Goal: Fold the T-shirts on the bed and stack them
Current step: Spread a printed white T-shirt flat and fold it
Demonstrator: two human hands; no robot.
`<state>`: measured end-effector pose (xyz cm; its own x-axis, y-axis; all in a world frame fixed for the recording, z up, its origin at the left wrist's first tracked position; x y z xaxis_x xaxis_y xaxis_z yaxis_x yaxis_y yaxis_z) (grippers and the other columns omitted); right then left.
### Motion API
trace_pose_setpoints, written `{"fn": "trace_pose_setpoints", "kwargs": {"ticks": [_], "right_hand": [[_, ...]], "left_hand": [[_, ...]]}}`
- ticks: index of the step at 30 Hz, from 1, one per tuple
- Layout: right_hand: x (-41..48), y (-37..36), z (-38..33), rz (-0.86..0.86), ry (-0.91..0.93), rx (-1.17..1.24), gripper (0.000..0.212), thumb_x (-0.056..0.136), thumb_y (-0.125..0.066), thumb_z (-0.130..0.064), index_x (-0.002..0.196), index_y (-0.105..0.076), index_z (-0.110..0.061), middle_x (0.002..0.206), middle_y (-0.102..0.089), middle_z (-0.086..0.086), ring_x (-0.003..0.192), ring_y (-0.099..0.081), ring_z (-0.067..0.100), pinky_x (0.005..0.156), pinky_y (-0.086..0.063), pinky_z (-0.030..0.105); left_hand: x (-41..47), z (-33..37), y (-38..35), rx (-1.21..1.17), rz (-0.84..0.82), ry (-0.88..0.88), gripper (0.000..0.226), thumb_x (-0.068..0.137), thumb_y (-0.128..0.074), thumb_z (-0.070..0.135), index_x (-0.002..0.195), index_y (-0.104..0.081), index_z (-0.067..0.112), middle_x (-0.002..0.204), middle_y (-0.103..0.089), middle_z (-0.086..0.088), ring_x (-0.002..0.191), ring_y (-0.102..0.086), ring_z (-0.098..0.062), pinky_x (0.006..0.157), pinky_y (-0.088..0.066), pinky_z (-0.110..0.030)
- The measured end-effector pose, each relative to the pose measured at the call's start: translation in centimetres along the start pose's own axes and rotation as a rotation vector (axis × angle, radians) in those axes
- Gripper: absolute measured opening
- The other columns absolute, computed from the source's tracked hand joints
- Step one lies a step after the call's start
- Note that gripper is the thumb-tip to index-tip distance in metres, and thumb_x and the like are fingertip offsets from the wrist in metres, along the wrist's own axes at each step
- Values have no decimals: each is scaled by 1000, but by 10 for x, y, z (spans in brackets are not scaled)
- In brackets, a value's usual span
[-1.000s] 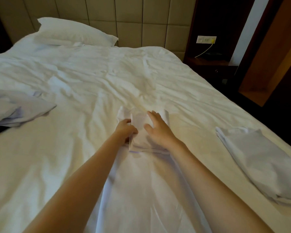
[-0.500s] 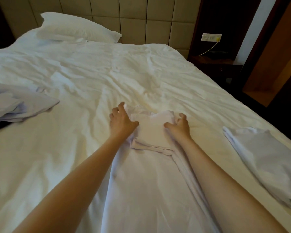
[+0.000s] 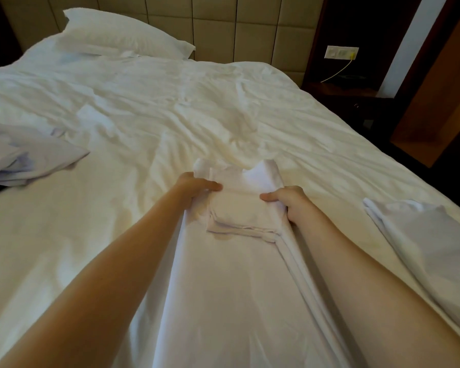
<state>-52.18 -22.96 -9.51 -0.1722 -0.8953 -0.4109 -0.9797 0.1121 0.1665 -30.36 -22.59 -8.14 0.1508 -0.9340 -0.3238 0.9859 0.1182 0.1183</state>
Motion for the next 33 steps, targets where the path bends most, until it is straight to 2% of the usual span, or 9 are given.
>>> {"fn": "trace_pose_setpoints", "kwargs": {"ticks": [7, 14, 17, 19, 20, 23, 27, 31, 33], "right_hand": [[7, -7, -68, 126, 352, 97, 30, 70, -75, 2, 97, -67, -7, 96, -67, 13, 85, -65, 25, 83, -55, 37], [-50, 11, -63, 29, 525, 43, 27, 75, -74, 0, 99, -65, -8, 98, -66, 11, 83, -63, 22, 70, -51, 26], [-73, 17, -39, 21, 543, -36, 28, 76, -72, 4, 103, -66, 5, 93, -62, 4, 68, -60, 0, 57, -44, 7], [-84, 22, -21, -3, 570, -195, 33, 77, -70, -8, 106, -66, 8, 91, -63, 0, 70, -61, -8, 57, -38, 2], [-86, 24, -12, -22, 572, -308, 35, 75, -69, -13, 104, -67, 6, 96, -66, 3, 87, -64, 1, 63, -38, 3], [-86, 31, 20, -64, 557, -519, 30, 80, -59, 11, 101, -71, -7, 124, -60, 16, 120, -54, 26, 88, -35, 14], [-93, 34, 26, -105, 526, -618, 50, 79, -40, 17, 90, -75, -18, 136, -51, 5, 128, -44, 19, 101, -28, 15], [-104, 33, 4, 101, 496, -469, 43, 81, -36, 8, 86, -70, -19, 123, -60, 6, 104, -54, 19, 85, -43, 24], [-109, 20, -2, 103, 541, -539, 33, 89, -41, -4, 106, -66, -19, 131, -54, 3, 117, -50, 20, 91, -38, 24]], "left_hand": [[5, 70, 10, 30, 170, -433, 38, 72, -79, 7, 107, -63, 8, 88, -64, 0, 78, -61, -12, 63, -50, -17], [-45, 56, 27, -24, 89, -480, 42, 66, -83, 7, 103, -65, 11, 88, -68, 4, 76, -65, -7, 59, -55, -16], [-67, 31, 34, 55, 35, -502, 40, 66, -82, 4, 103, -67, 6, 84, -66, 4, 77, -64, -8, 59, -50, -10], [-80, 13, 34, 224, 24, -498, 49, 59, -87, 22, 100, -68, 4, 76, -62, 7, 70, -60, 2, 56, -45, -8], [-86, 3, 32, 398, 27, -500, 59, 52, -81, 39, 98, -69, 5, 73, -62, 5, 71, -58, 2, 56, -41, -10], [-99, -25, 27, 794, -107, -596, 66, 47, -56, 56, 93, -74, 12, 89, -69, 4, 93, -60, -6, 72, -38, -16], [-109, -30, 27, 989, -259, -736, 40, 66, -74, 33, 106, -71, 30, 119, -64, 7, 117, -54, -11, 103, -36, -24], [-117, -26, 24, 1384, -441, -675, 56, 89, -60, 23, 136, -40, 45, 155, -22, 7, 144, -13, -10, 114, -6, -26], [-121, -30, 22, 1481, -553, -586, 60, 96, -46, 22, 142, -20, 50, 159, 0, 6, 146, 5, -12, 116, 3, -31]]}}
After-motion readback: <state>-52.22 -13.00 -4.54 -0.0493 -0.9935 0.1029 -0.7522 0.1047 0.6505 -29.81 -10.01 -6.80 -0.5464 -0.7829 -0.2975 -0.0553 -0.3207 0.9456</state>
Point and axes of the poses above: each hand's wrist, its own x-axis towards the middle knuckle, its own y-axis out of the back of the hand, z = x × y, the point moved 3 cm from there along x, towards the middle knuckle
